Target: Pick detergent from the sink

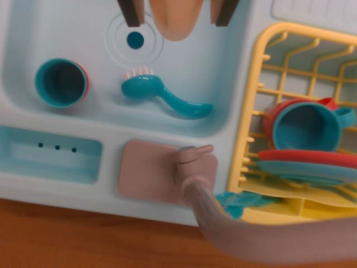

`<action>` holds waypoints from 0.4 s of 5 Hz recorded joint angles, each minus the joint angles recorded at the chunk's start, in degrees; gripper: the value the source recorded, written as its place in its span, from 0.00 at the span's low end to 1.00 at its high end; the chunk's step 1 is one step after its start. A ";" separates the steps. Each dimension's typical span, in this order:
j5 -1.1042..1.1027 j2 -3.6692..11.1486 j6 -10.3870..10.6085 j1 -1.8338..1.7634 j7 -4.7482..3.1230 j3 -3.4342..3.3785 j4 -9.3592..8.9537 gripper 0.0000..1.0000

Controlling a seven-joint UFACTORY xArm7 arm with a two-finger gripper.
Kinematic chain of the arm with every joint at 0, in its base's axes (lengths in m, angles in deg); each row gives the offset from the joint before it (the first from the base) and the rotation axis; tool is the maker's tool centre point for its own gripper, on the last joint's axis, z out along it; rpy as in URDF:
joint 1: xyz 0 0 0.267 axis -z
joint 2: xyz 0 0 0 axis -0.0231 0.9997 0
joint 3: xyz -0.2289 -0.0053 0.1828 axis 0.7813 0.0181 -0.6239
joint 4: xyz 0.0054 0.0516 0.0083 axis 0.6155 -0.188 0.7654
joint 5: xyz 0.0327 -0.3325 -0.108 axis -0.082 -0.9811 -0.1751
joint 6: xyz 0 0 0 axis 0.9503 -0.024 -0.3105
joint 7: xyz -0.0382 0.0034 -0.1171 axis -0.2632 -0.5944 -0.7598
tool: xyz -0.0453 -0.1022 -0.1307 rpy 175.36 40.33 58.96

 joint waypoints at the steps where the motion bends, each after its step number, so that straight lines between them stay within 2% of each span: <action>1: 0.00 0.00 0.00 0.00 0.00 0.00 0.00 1.00; 2: -0.33 -0.75 -2.55 0.04 0.43 -0.03 1.83 1.00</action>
